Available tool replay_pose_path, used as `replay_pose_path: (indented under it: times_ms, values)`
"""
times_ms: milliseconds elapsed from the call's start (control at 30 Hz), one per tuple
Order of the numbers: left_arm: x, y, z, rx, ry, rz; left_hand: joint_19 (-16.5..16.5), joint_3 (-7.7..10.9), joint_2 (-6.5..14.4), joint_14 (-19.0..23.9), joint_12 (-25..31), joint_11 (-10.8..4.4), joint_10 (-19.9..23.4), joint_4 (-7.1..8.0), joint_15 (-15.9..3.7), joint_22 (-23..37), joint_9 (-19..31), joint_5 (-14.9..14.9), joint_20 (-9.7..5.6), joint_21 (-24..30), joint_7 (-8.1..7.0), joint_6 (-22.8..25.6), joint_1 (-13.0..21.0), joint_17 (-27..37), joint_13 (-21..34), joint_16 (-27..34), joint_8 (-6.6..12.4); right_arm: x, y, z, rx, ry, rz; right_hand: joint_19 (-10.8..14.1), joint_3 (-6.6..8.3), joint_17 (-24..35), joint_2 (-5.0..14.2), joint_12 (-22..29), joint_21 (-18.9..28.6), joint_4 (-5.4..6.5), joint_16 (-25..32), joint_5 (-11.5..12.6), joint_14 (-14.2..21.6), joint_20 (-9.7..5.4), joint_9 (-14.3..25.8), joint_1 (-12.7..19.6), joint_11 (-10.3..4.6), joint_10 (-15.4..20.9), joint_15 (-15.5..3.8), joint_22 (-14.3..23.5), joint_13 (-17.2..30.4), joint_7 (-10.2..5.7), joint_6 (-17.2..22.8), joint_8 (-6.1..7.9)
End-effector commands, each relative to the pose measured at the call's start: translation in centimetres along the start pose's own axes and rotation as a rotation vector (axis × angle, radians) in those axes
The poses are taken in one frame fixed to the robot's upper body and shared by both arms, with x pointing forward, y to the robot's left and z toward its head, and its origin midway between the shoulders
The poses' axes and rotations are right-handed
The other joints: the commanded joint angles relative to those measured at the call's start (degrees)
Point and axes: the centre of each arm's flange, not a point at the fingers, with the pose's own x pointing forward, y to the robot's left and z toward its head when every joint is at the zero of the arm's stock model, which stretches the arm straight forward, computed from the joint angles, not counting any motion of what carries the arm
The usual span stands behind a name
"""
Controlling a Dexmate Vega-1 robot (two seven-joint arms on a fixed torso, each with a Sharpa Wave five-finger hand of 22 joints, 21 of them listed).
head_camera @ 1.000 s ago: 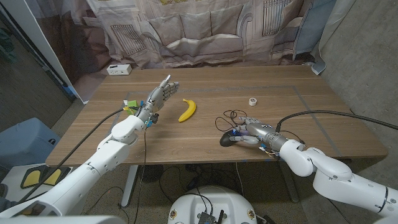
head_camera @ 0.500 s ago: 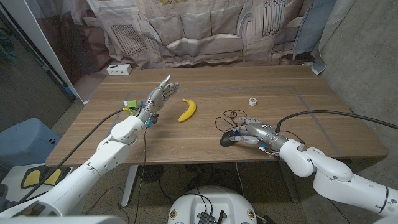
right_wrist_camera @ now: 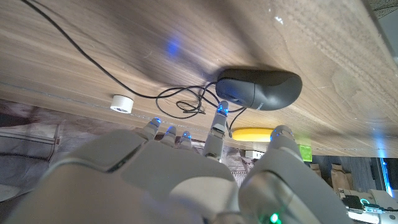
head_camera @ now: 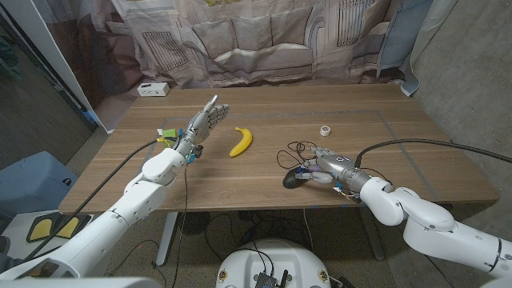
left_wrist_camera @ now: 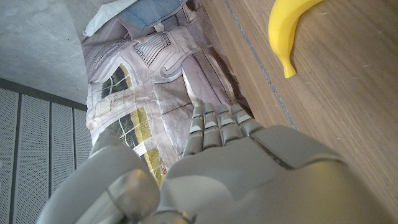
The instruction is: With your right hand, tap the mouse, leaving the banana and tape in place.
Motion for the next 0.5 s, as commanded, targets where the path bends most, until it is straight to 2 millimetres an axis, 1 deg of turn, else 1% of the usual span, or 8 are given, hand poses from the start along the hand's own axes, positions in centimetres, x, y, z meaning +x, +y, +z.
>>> replay_pose_path:
  times_ms: [33,500]
  values:
    - [-0.05,0.12,-0.20,-0.008,-0.001,0.002,-0.4,0.24,0.3,0.0,-0.2,-0.22,0.3,-0.28,0.07,0.3,0.1,-0.1,0.14,0.0,-0.29,0.3,0.0,0.1,0.1,0.2,-0.05,-0.10,-0.86,0.34,-0.032,0.010,-0.030,-5.8,0.30,0.2,0.26,0.7,0.3,-0.01,0.3,0.0,-9.2,0.68,0.2,0.0,0.07,-0.3,0.00,0.2,0.2,-0.14,-0.4,-0.34]
    - [0.39,-0.01,-0.34,-0.014,-0.008,-0.008,-0.5,0.23,0.4,0.1,-0.2,-0.24,0.3,-0.33,0.04,0.3,0.1,-0.1,0.19,0.0,-0.19,0.3,0.0,0.1,0.1,0.2,-0.07,-0.73,-1.66,0.40,-0.038,0.019,-0.067,-5.8,0.38,0.1,0.25,0.7,0.3,-0.09,0.5,-0.1,-8.7,0.88,0.2,0.1,0.08,0.0,0.01,0.2,0.2,-0.20,-0.6,-0.54]
